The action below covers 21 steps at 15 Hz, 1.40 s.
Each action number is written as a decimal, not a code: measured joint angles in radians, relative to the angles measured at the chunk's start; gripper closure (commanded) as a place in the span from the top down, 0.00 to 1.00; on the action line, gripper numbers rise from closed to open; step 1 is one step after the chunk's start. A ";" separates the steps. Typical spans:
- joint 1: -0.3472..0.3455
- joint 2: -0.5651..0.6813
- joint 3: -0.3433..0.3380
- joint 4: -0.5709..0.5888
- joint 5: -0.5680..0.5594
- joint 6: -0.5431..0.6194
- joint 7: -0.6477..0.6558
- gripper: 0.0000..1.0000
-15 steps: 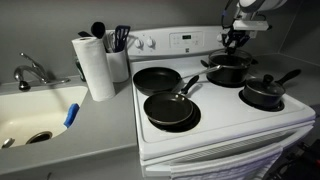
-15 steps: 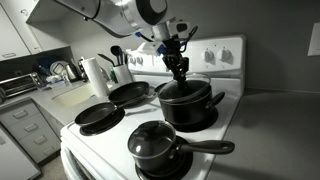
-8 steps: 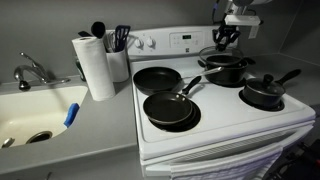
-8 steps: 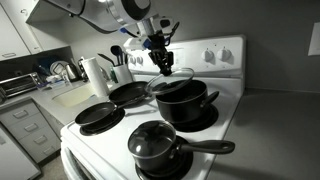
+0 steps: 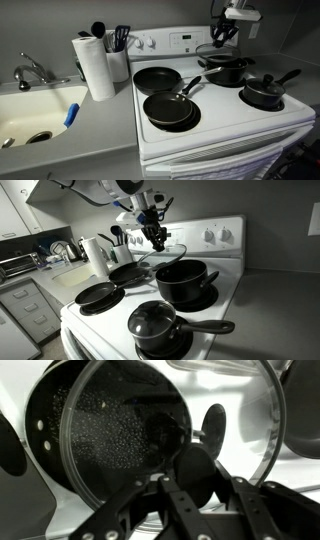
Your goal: Remove the lid from the big pot and put it on the stove
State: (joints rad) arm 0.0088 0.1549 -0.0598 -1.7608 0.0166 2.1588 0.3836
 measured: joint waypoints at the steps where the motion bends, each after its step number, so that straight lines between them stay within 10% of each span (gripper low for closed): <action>1: 0.004 -0.009 0.008 0.000 0.000 -0.008 0.001 0.15; 15: 0.125 -0.324 0.171 -0.355 -0.066 0.015 0.357 0.15; 21: 0.123 -0.515 0.194 -0.691 -0.019 0.297 0.369 0.15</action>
State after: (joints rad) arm 0.1314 -0.3598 0.1339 -2.4520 -0.0026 2.4554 0.7529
